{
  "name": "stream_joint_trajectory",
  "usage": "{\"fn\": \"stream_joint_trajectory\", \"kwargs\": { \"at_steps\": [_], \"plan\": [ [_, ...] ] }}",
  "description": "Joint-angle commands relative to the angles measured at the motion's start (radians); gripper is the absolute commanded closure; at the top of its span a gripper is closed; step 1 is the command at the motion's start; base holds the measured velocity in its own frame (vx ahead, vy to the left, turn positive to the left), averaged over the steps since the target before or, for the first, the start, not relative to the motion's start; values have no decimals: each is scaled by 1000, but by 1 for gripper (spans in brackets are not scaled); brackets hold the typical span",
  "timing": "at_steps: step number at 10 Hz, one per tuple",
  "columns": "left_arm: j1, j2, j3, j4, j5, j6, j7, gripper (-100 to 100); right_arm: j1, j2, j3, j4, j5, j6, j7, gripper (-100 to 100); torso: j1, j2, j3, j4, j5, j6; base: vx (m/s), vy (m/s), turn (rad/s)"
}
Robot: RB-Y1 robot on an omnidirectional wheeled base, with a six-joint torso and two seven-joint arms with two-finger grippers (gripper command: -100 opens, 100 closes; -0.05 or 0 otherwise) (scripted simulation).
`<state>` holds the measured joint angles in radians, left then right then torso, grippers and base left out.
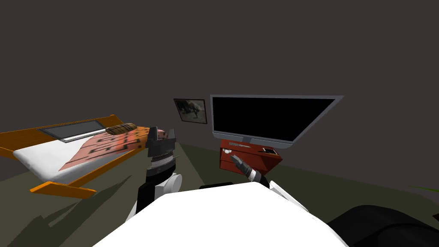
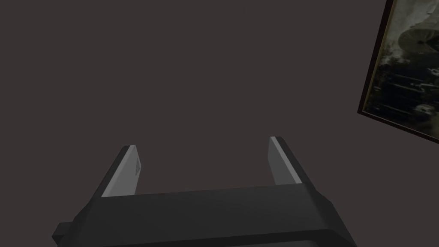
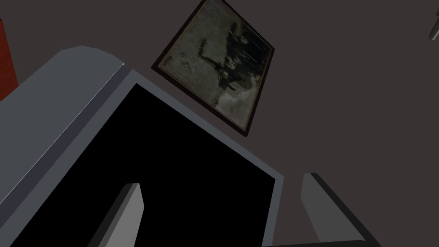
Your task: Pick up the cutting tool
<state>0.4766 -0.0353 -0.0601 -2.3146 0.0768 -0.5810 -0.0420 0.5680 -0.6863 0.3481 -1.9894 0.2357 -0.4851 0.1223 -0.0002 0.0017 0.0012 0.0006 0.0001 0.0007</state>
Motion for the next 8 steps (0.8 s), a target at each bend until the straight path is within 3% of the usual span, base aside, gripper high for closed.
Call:
{"fn": "stream_joint_trajectory", "kwargs": {
  "at_steps": [1, 2, 3, 4, 7, 8],
  "plan": [
    [0, 0, 0, 0, 0, 0, 0, 0, 9, -50, 26, 47, 26, 21, 12, -100, 0, 0, 0, 0, 0, 0, -21, 26, 370],
    [0, 0, 0, 0, 0, 0, 0, 0, 9, -62, 26, 47, 26, 21, 12, -100, 0, -1, 0, 0, 0, -1, -18, 17, 139],
    [0, 0, 0, 0, 0, 0, 0, 0, 20, -99, 52, 91, 52, 38, 25, -100, -1, -1, 0, 0, 0, 0, -17, 32, 261],
    [0, 0, 0, 0, 0, 0, 0, 0, 20, -109, 52, 91, 52, 38, 25, -100, 0, -1, 0, 0, 0, 0, -10, 25, 204],
    [0, 0, 0, 0, 0, 0, 0, 0, 45, -194, 105, 179, 104, 76, 49, -100, -1, -2, -1, 0, 0, 0, 7, 26, 278],
    [0, 0, 0, 0, 0, 0, 0, 0, 45, -206, 105, 184, 104, 76, 49, -100, -1, -3, -2, -1, 0, -1, 16, 15, 189]
  ]
}}
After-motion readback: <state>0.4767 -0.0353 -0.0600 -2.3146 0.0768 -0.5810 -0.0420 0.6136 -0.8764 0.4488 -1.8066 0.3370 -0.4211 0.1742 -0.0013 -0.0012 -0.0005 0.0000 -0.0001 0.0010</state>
